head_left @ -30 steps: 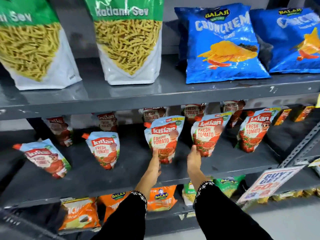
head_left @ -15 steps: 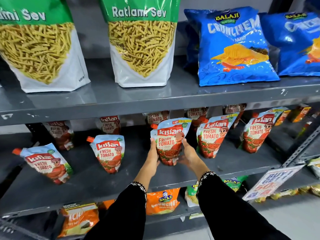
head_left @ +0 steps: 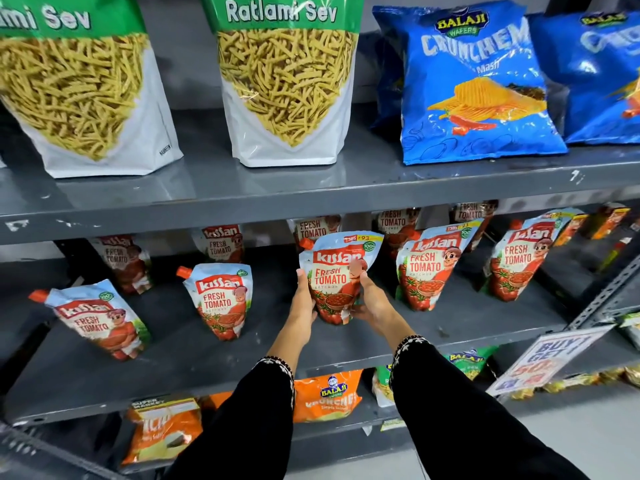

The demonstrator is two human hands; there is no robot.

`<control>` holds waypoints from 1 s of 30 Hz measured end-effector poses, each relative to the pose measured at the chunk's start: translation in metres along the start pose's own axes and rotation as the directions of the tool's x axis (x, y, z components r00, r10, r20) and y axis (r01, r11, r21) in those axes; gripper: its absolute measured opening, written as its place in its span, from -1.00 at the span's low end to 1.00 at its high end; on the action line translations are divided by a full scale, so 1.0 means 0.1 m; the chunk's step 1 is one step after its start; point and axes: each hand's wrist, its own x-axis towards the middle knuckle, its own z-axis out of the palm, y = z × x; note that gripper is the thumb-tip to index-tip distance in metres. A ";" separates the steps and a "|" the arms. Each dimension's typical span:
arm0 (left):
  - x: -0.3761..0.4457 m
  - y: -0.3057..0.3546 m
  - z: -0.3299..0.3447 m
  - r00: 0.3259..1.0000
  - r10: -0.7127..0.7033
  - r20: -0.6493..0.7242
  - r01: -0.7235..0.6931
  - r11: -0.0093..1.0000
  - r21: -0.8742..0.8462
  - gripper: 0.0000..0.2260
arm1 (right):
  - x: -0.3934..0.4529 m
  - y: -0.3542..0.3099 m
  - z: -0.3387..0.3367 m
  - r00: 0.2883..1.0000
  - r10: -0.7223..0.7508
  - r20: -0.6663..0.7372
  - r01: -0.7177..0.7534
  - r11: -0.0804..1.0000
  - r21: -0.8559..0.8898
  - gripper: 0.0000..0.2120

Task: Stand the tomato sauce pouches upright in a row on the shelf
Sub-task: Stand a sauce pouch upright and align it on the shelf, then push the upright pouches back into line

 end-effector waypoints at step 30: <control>-0.16 -0.15 -1.37 0.970 -0.121 -0.211 0.107 0.991 -0.075 -0.39 | -0.35 0.71 1.18 0.883 -0.116 -0.454 0.064 0.990 -0.128 -0.51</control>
